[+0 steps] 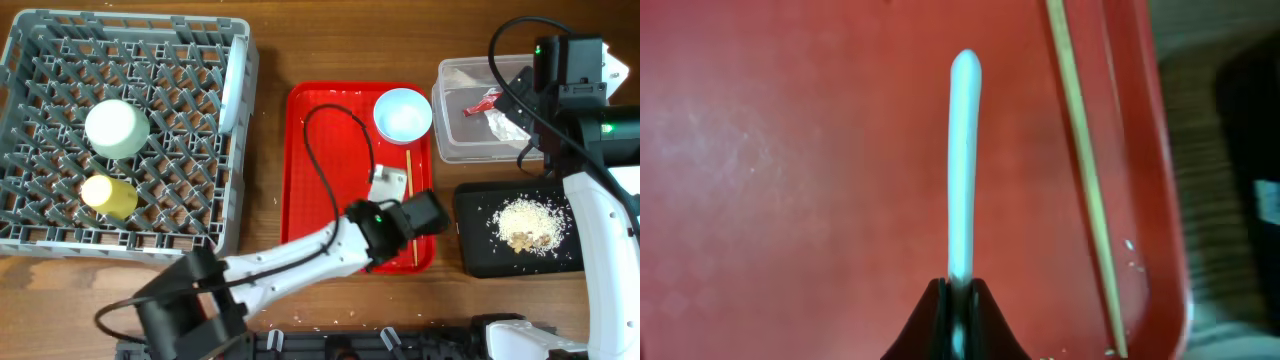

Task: Sort waste into correct bins and load items into the dishwasher rack
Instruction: 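Carry the fork to the dish rack and drop it in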

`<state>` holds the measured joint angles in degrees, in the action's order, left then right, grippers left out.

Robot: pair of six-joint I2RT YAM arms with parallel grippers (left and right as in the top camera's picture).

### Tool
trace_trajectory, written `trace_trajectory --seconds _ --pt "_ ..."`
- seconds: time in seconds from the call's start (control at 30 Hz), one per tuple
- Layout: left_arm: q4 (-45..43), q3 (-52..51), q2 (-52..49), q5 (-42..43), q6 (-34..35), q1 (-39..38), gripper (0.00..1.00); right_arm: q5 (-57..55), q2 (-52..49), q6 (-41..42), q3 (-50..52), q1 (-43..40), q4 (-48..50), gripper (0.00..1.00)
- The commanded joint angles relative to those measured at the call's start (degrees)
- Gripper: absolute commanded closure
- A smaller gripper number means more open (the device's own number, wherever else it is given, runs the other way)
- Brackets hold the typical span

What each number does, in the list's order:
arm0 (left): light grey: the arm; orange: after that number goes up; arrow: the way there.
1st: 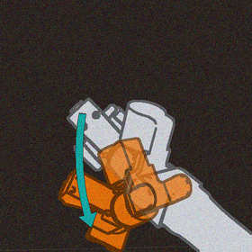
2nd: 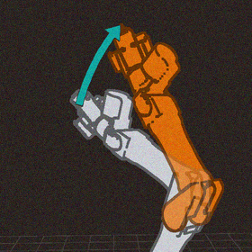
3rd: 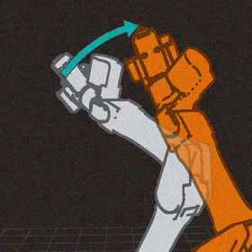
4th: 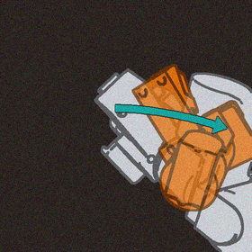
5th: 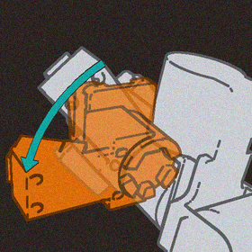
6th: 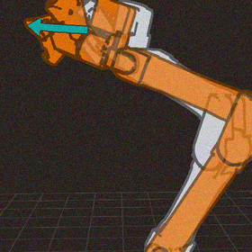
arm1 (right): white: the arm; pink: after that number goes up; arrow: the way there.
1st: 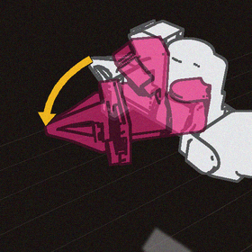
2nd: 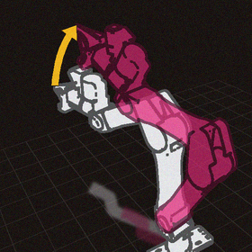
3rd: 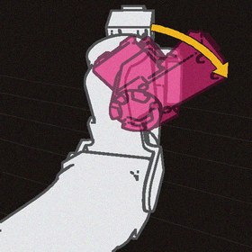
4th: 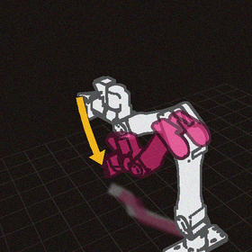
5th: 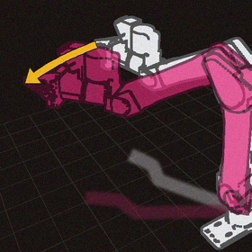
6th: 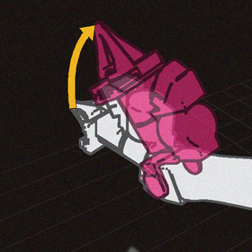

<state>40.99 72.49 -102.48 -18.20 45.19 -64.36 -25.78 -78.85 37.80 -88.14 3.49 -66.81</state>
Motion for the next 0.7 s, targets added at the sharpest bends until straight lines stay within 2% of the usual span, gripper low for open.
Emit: trace_trajectory --seconds 0.0,0.13,0.23,0.33,0.43,0.5,0.57,0.67 --pt "0.5 -0.2 2.1 8.3 -4.8 3.0 0.96 -1.2 -0.1 -0.2 -0.6 -0.2 0.1 0.01" --pt "8.6 0.6 8.4 8.5 -7.8 8.3 0.96 -1.2 -0.1 -0.2 -0.6 -0.2 0.1 0.00" --pt "19.6 4.1 19.9 8.8 -13.2 17.6 0.96 -1.2 -0.1 -0.2 -0.6 -0.2 0.1 0.00" --pt "22.5 4.4 32.2 9.1 -22.5 30.4 0.96 -1.2 -0.1 -0.2 -0.6 -0.2 0.1 0.00" --pt "23.1 4.4 40.0 16.6 -38.2 46.7 0.96 -1.2 -0.1 -0.2 -0.6 -0.2 0.1 0.01" --pt "22.5 4.4 40.4 21.6 -45.1 55.1 0.96 -1.2 -0.1 -0.2 -0.6 -0.2 0.1 0.00" --pt "17.7 4.4 38.1 22.9 -45.2 62.1 0.96 -1.2 -0.1 -0.2 -0.6 -0.2 0.1 0.00" --pt "13.3 4.4 32.2 23.0 -47.5 67.4 0.96 -1.2 -0.1 -0.2 -0.6 -0.2 0.1 0.00"
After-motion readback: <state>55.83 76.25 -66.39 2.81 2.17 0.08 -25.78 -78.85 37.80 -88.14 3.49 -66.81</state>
